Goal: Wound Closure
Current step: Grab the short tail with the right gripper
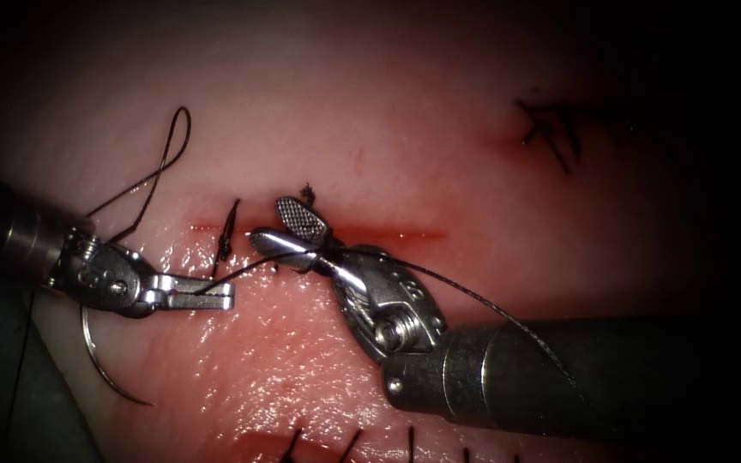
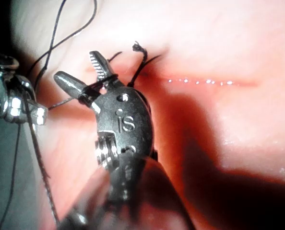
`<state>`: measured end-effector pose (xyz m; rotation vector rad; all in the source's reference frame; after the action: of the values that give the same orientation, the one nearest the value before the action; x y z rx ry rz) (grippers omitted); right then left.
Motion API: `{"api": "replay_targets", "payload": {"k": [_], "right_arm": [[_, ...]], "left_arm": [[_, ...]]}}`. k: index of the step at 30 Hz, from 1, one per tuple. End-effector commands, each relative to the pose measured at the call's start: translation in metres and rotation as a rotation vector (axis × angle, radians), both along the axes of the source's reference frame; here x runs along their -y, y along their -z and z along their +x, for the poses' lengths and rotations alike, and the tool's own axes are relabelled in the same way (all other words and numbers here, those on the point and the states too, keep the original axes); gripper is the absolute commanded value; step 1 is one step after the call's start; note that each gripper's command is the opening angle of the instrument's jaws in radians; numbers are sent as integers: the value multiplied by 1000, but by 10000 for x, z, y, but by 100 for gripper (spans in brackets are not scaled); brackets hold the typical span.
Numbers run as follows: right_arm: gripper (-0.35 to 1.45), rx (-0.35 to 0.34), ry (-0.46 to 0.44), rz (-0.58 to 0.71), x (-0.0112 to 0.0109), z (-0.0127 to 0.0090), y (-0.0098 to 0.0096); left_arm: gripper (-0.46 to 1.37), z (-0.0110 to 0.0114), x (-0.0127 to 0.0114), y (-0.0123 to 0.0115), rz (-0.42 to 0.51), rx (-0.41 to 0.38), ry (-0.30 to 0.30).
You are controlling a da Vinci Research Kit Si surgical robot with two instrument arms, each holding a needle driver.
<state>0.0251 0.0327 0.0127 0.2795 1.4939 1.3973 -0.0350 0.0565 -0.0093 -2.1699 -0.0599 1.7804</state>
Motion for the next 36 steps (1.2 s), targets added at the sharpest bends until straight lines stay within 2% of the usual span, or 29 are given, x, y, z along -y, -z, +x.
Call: {"api": "replay_targets", "payload": {"k": [1,7,11,12,15,19,26,32,36], "right_arm": [[44,11,-14,6,1,0,1],[39,94,-97,28,4,-1,4],[40,199,-125,64,7,-2,7],[40,208,-126,68,7,-2,7],[41,291,-144,109,9,-7,6],[44,350,-187,141,10,-12,1],[58,406,-204,160,9,-16,-11],[60,427,-210,169,2,-18,-22],[58,428,-205,170,-1,-18,-27]], "left_arm": [[-35,-2,-1,0,-8,3,-3],[-35,-10,3,3,-31,-12,-23],[-35,-11,3,3,-53,-30,-36],[-35,-11,3,3,-53,-30,-36],[-35,-12,2,2,-86,-102,-42],[-35,-15,1,2,-117,-167,-40],[-35,-23,1,2,-144,-239,-50],[-35,-33,-1,0,-166,-310,-74],[-35,-36,-2,-2,-165,-321,-76]]}}
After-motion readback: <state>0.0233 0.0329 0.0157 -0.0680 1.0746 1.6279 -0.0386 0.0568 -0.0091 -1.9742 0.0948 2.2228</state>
